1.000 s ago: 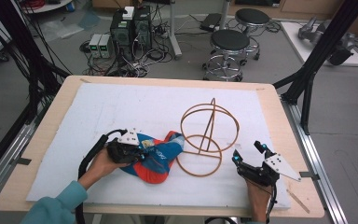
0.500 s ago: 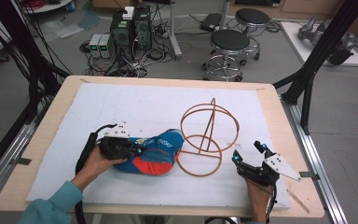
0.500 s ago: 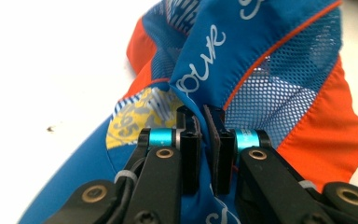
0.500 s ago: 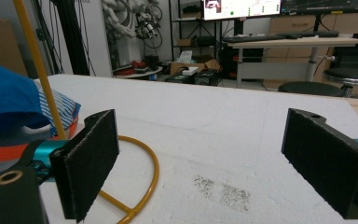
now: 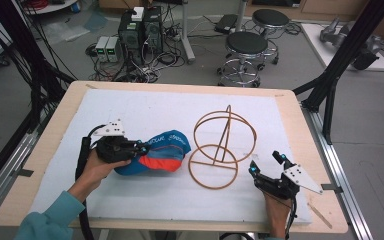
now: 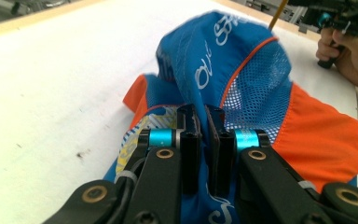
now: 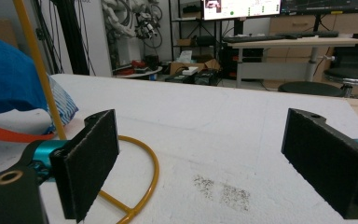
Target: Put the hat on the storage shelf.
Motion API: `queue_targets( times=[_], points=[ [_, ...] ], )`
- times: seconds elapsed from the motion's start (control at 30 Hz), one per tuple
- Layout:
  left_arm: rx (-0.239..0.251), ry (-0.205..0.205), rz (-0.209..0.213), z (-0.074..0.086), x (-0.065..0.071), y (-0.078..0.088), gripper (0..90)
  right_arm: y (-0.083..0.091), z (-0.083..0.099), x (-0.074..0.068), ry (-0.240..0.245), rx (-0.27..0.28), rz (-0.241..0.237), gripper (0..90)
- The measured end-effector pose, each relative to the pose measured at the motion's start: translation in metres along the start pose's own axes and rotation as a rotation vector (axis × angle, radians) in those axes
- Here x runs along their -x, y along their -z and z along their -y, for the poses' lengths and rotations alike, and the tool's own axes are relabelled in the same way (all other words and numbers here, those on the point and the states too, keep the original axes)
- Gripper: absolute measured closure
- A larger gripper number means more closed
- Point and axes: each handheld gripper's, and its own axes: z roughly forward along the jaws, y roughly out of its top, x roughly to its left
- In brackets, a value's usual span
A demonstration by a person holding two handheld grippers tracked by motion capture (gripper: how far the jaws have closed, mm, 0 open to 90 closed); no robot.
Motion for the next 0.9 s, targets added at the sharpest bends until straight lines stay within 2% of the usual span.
queue_targets(
  times=[0.17, 0.27, 0.63, 0.9],
  points=[
    [0.034, 0.0, -0.007, -0.01, -0.001, 0.005, 85.2, 0.0, 0.0, 0.0, 0.001, 0.0, 0.0, 10.0],
    [0.078, 0.006, -0.012, -0.021, -0.002, 0.01, 85.2, 0.0, 0.0, 0.0, -0.001, 0.001, -0.001, 10.0],
    [0.17, -0.019, -0.055, -0.069, 0.0, 0.027, 85.2, 0.0, 0.0, -0.001, 0.0, -0.006, -0.001, 10.0],
    [0.221, -0.006, -0.049, -0.093, 0.002, 0.025, 85.2, 0.0, 0.0, -0.001, -0.002, -0.005, -0.002, 10.0]
  ],
)
